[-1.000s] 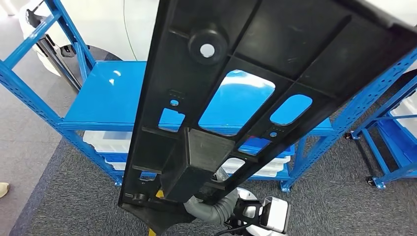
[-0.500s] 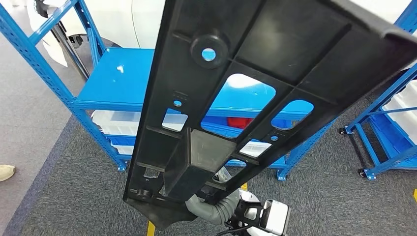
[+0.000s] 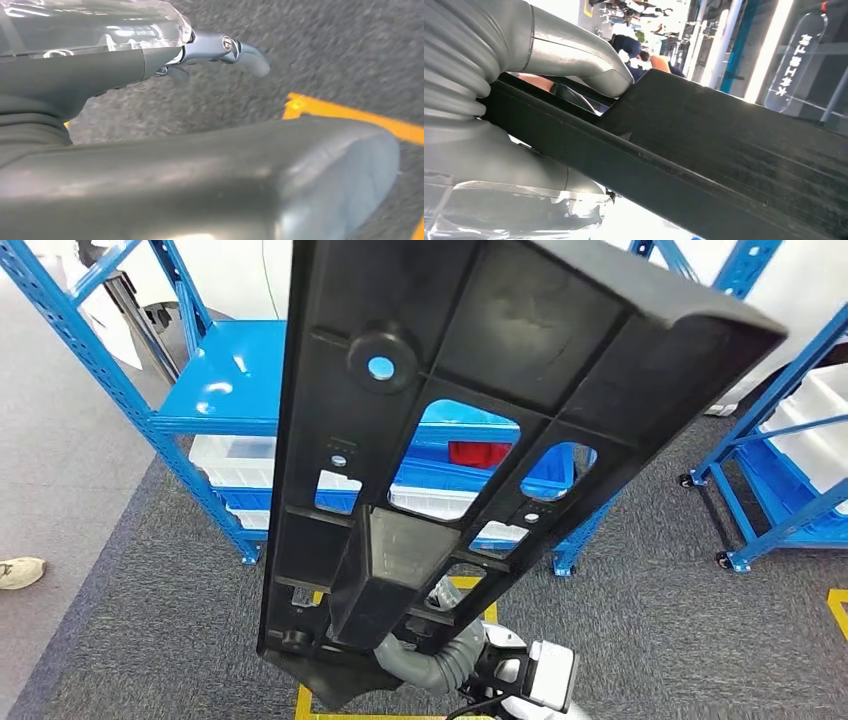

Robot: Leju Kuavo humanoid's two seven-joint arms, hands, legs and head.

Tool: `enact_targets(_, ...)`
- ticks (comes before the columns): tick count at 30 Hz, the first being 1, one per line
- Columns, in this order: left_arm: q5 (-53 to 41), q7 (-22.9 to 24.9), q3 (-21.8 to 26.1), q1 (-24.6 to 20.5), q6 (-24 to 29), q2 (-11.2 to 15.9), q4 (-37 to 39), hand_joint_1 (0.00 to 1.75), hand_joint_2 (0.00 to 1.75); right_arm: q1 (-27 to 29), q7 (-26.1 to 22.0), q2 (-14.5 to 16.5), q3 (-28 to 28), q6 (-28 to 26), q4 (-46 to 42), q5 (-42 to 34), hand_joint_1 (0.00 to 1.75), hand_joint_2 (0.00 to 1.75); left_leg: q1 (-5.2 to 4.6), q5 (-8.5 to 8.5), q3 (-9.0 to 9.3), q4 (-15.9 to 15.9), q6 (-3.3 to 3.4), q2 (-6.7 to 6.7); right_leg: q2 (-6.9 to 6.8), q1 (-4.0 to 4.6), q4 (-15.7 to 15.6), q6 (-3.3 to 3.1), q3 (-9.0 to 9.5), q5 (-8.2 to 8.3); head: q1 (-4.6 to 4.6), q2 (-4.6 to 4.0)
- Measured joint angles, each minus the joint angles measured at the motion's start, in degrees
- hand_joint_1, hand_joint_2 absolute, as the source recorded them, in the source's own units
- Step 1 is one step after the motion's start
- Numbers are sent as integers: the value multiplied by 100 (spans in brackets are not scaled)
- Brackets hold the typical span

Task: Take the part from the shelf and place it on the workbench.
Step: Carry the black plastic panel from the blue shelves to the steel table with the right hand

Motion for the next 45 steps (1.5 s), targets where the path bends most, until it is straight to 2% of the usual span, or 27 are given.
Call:
enact_targets(2,-13,-14,2,-5,3,-10,0,0,0,-4,0,-1,28,-15,5,2,175,175,6,-590,-160,701,-28,-1,-6,24,3,-41,-174,132,0,0)
enact_targets(3,-12,-18,5,-9,4,-11,0,0,0,-3,0,-2,40,-14,6,2,175,175,7,-722,-208,1046,-37,-1,-8,39,4,-48,-269,198,0,0)
enact_targets(4,-10,-19,8,-12,5,-11,0,0,0,-2,0,-2,50,-10,8,3,175,175,7,-700,-200,1273,-40,-1,-9,52,7,-49,-363,263,-1,0)
enact_targets(5,-6,-13,11,-12,3,-11,0,0,0,-2,0,-2,57,-6,8,4,175,175,7,-543,-119,1329,-33,-1,-10,63,10,-44,-451,329,-1,0)
enact_targets(7,11,12,21,-17,4,-12,-1,0,0,-5,0,-1,72,8,4,4,175,175,1,-223,330,889,19,-2,-11,78,21,-22,-599,450,-1,1)
enact_targets(8,26,27,34,-24,11,-13,-1,0,0,-11,0,1,77,32,-4,-2,175,175,-16,-222,667,450,58,-1,-11,90,32,-3,-647,497,-1,1)
enact_targets(10,60,49,78,-47,36,-16,-2,0,0,-37,-1,14,86,106,-22,-19,175,175,-56,-433,1175,-310,123,0,-20,97,48,57,-688,580,-1,1)
enact_targets(11,76,56,101,-54,50,-20,-2,0,0,-55,-2,21,95,139,-29,-25,175,175,-77,-513,1275,-502,150,2,-26,93,47,94,-695,617,-1,0)
enact_targets(13,94,72,131,-48,70,-37,-1,0,0,-80,-2,30,113,175,-35,-26,175,175,-76,-464,1254,-576,212,13,-27,76,60,167,-722,651,1,0)
enact_targets(15,98,82,148,-40,81,-55,-1,0,0,-92,-2,29,126,185,-39,-26,175,175,-56,-359,1187,-610,282,42,-10,59,368,234,-875,410,1,0)
enact_targets(17,104,90,166,-37,91,-70,-1,0,0,-99,-1,29,136,194,-39,-32,175,175,-59,-280,1090,-605,317,82,1,29,1121,287,-1181,-53,1,0)
enact_targets(19,108,102,197,-29,101,-91,0,0,0,-100,0,29,152,203,-38,-48,175,175,-68,-231,1001,-581,315,138,1,11,1694,322,-1351,-287,1,0)
enact_targets(20,108,106,214,-27,103,-101,0,0,0,-102,0,29,162,204,-38,-56,175,175,-69,-219,972,-563,310,173,-5,5,1674,329,-1277,-248,1,0)
enact_targets(22,108,110,239,-28,104,-126,0,0,0,-120,0,29,174,204,-40,-68,175,175,-72,-222,943,-512,290,245,-108,6,999,311,-816,34,1,0)
enact_targets(24,106,110,252,-21,108,-144,0,0,0,-147,-1,30,180,206,-51,-79,175,175,-98,-241,913,-455,244,301,-292,42,299,238,-414,198,1,0)
enact_targets(25,104,110,258,-18,112,-149,0,0,0,-151,-1,29,182,208,-60,-84,175,175,-111,-247,899,-435,215,330,-352,62,138,194,-341,211,1,0)
enact_targets(27,100,106,273,-22,121,-151,-1,0,0,-141,-2,27,185,226,-84,-89,175,175,-122,-241,886,-426,162,392,-309,77,101,116,-366,218,1,0)
enact_targets(29,99,91,284,-29,126,-152,-1,0,0,-140,-2,27,186,267,-105,-94,175,175,-108,-326,847,-333,101,328,-266,57,63,46,-374,254,1,0)
enact_targets(31,90,72,290,-21,122,-154,-1,0,0,-155,-2,32,191,322,-118,-110,175,175,-80,-635,622,163,44,151,-229,34,36,-11,-386,287,1,0)
enact_targets(33,81,65,294,-1,117,-155,0,0,0,-158,-2,37,197,376,-119,-127,175,175,-60,-982,246,955,10,56,-184,35,38,-34,-412,302,0,0)
enact_targets(34,80,64,296,8,116,-155,0,0,0,-154,-2,38,199,396,-119,-132,175,175,-52,-1036,118,1211,-1,44,-159,37,40,-36,-419,307,-1,0)
enact_targets(35,80,64,297,15,115,-155,-1,0,0,-152,-2,38,202,412,-119,-139,175,175,-46,-971,92,1249,-3,41,-135,37,44,-35,-420,311,-1,0)
enact_targets(36,79,63,299,17,114,-155,-1,0,0,-151,-2,38,203,426,-118,-147,175,175,-38,-800,181,1051,0,41,-113,35,50,-31,-415,313,-1,0)
enact_targets(38,78,50,308,14,106,-154,-2,0,0,-155,-2,41,206,443,-117,-138,175,175,-38,-386,562,234,23,101,-100,40,69,-10,-398,307,0,0)
enact_targets(40,67,30,327,-15,99,-152,-2,0,0,-165,-1,42,216,369,-117,-50,175,175,-65,-211,785,-310,81,169,-110,63,92,43,-411,306,-1,0)
enact_targets(43,46,21,357,-39,87,-151,-2,0,0,-196,3,3,232,310,-154,23,175,175,-78,-176,760,-399,195,99,-169,66,98,158,-435,311,-1,0)
enact_targets(45,42,25,379,-29,78,-150,-2,0,0,-225,0,-53,216,437,-230,8,175,175,-57,-120,751,-429,270,32,-127,53,285,227,-514,148,0,0)
